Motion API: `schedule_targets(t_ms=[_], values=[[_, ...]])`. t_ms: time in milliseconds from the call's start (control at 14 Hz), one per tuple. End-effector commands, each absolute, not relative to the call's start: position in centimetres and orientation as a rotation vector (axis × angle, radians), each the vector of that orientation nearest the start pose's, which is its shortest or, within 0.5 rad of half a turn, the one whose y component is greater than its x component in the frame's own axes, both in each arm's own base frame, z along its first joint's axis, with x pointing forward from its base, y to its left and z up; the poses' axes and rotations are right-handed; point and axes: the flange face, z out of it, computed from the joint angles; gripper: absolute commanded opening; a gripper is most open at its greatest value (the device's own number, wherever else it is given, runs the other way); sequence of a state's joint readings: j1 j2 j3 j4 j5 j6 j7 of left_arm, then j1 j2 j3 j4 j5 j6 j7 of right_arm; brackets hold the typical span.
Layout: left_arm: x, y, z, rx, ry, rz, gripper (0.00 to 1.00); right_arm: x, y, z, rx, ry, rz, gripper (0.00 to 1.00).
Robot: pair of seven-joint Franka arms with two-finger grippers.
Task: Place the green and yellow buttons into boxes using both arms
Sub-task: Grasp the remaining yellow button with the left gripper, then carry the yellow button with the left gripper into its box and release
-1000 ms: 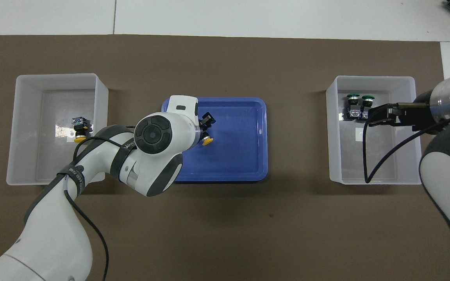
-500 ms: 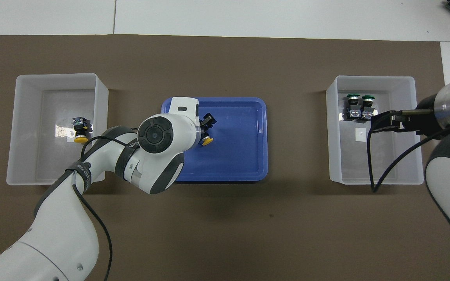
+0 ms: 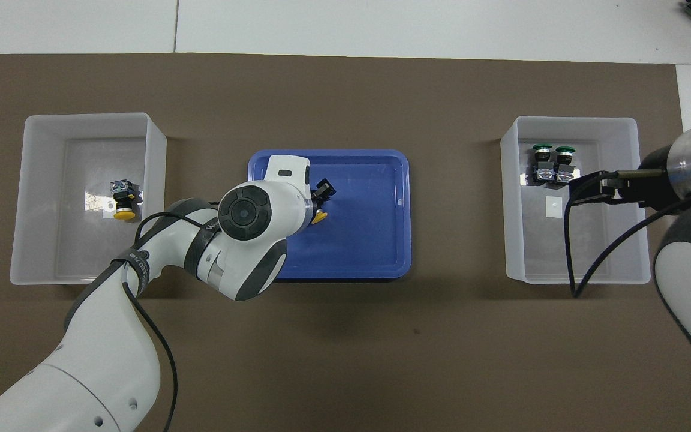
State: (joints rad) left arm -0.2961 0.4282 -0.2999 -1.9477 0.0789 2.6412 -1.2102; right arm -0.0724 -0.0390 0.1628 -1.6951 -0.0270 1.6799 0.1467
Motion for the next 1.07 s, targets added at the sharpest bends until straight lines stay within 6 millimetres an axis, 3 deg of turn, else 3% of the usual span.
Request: schedule_targets(t_ms=[0, 357, 429, 714, 1000], values=[[53.3, -35.2, 29.2, -3.257, -0.978, -0.224, 0.46, 54.4, 4.6, 59.9, -3.148, 0.056, -0.027, 1.00], [53.2, -35.2, 29.1, -3.251, -0.960, -0.215, 0.04, 54.3, 4.6, 59.8, -3.150, 0.068, -0.025, 1.00], [53.2, -35.2, 29.2, -3.252, -0.960, -0.217, 0.00, 54.3, 4.6, 59.8, -3.150, 0.068, -0.025, 1.00], [54.4, -34.9, 30.4, -3.213, -0.895, -0.233, 0.00, 54.3, 4.6, 59.7, -3.148, 0.070, -0.022, 1.00], [56.9, -33.7, 34.0, -3.156, -0.906, -0.230, 0.00, 54.3, 4.7, 59.7, -3.148, 0.070, -0.027, 1.00]])
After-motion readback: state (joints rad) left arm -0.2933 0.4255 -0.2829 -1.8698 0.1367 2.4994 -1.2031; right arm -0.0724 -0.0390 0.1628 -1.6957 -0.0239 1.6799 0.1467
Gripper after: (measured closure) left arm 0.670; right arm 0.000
